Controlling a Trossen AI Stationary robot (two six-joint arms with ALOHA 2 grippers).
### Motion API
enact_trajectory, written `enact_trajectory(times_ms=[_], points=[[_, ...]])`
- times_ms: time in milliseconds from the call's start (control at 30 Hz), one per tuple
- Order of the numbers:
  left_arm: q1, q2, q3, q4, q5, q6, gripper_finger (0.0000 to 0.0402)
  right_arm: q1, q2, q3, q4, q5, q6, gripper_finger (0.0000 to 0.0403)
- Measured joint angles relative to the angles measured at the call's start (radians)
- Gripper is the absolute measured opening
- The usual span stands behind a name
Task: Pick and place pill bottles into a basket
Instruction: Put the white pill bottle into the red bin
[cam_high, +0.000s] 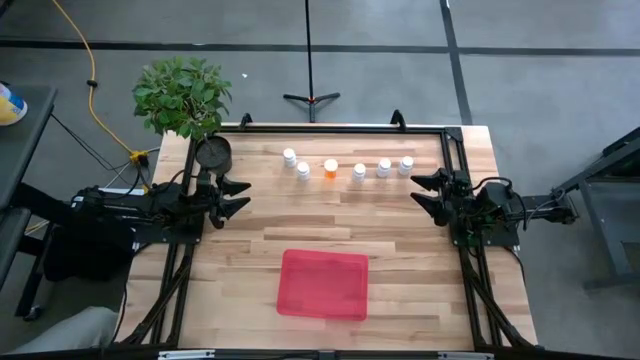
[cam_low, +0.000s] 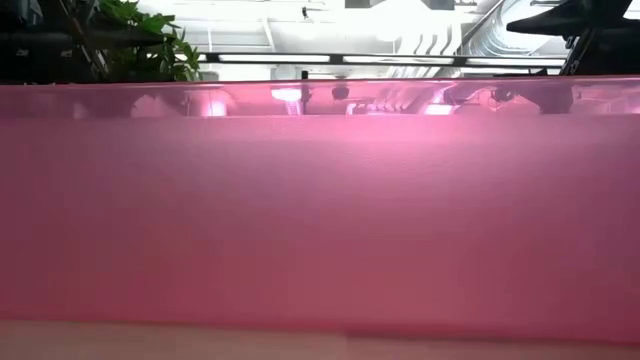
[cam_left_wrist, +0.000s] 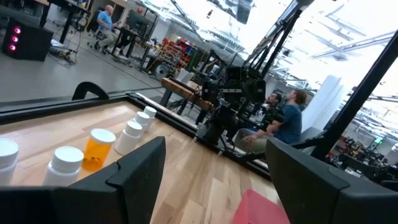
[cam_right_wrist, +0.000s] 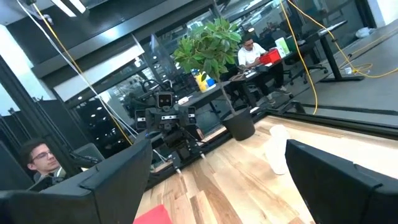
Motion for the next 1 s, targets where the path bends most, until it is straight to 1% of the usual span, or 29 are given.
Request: enact_trajectory(times_ms=[133,233,300,400,600,700,833,933,1000], points=[[0.000,0.000,0.000,-0.006,0.000,-0.015,0.0310,0.000,0.000,0.000,0.000,0.008,0.079,0.0358],[0.000,0.000,0.000,-0.016,-0.002,-0.035,0.0310,0.000,0.000,0.000,-0.010,0.070,0.047,0.0358],[0.000,0.000,0.000,-0.022,-0.012,-0.046,0.0310,0.000,0.000,0.000,-0.013,0.091,0.039,0.0358],[0.000,0.000,0.000,-0.021,-0.014,-0.047,0.0310,0.000,0.000,0.000,-0.013,0.095,0.037,0.0358],[0.000,0.000,0.000,-0.021,-0.016,-0.048,0.0310,0.000,0.000,0.000,-0.015,0.043,0.051,0.0358],[0.000,0.000,0.000,-0.022,-0.016,-0.048,0.0310,0.000,0.000,0.000,-0.016,0.041,0.041,0.0358],[0.000,0.000,0.000,-0.022,-0.017,-0.041,0.0310,0.000,0.000,0.000,-0.016,0.029,0.093,0.0358],[0.000,0.000,0.000,-0.022,-0.036,-0.041,0.0310,0.000,0.000,0.000,-0.016,-0.006,0.105,0.0358],[0.000,0.000,0.000,-0.022,-0.045,-0.041,0.0310,0.000,0.000,0.000,-0.019,-0.008,0.104,0.0358]])
